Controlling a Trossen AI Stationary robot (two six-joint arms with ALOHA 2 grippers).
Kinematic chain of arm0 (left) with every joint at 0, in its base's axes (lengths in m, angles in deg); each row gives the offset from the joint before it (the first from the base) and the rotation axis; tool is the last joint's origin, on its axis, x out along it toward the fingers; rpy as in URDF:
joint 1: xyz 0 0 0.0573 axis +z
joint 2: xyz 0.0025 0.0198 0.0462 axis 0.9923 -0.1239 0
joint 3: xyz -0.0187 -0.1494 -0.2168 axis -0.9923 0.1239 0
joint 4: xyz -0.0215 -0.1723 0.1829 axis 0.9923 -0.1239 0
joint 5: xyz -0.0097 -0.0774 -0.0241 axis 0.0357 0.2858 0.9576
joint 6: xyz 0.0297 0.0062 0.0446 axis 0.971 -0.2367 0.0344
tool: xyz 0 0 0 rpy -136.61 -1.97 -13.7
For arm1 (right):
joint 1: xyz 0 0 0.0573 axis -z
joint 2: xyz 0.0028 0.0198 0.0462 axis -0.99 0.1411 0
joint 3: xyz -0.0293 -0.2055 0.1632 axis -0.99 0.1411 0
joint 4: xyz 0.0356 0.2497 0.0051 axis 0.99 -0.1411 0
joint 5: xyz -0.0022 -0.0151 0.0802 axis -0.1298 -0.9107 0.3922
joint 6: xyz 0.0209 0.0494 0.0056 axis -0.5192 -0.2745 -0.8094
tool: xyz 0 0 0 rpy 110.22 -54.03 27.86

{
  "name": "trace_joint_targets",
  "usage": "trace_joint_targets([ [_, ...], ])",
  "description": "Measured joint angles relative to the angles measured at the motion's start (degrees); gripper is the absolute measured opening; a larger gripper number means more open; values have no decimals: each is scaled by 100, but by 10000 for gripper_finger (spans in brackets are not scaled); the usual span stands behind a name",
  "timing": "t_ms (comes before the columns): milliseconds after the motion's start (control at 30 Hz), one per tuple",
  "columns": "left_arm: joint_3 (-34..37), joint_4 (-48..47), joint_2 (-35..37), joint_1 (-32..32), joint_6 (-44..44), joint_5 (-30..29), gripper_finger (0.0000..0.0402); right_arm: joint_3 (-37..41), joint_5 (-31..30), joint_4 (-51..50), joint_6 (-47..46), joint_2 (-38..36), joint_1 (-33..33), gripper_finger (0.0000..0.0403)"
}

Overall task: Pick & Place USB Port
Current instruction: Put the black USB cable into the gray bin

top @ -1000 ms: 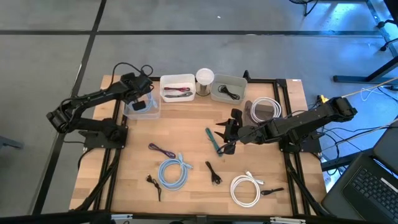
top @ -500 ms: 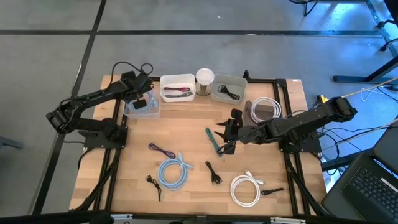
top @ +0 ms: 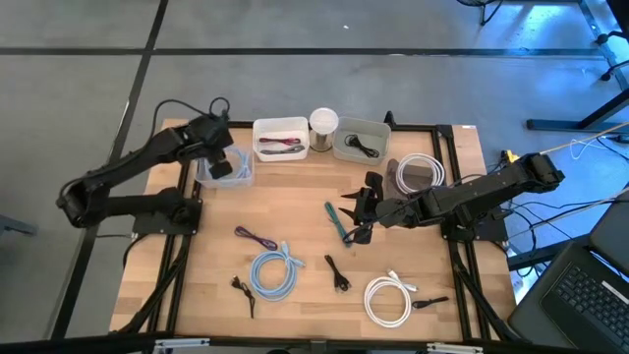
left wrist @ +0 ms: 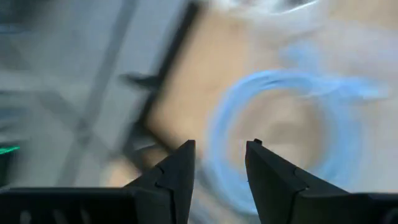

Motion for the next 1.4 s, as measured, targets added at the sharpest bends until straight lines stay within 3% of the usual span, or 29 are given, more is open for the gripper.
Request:
trace_joint_targets([
  [200,0,223,439,-601,-948,2934,130,0,0,-1,-2,0,2,159],
  [300,0,585,527,-1136,-1543,3744,125,0,0,-1,-1,0,1,159],
  [400,0,1136,518,-1854,-2003,4108,120,0,0,-1,0,0,1,159],
  [533,0,2213,417,-2974,-2296,3863,114,0,0,-1,0,0,1,159],
  [733,326,4339,148,-4504,-1776,2495,103,0,0,-1,0,0,2,159],
  [967,1018,6142,-340,-5480,-1441,1986,94,2,77,286,-166,0,2,159],
  [1100,1202,6578,-611,-5707,-1429,1981,93,0,1091,542,-750,-7,4,159],
  [1233,1202,6594,-817,-5802,-1525,1979,96,-12,2345,-88,-1389,-4,-49,159],
  [1400,1202,6617,-920,-5824,-1540,1971,98,-33,3070,-566,-2555,-2,-258,159],
])
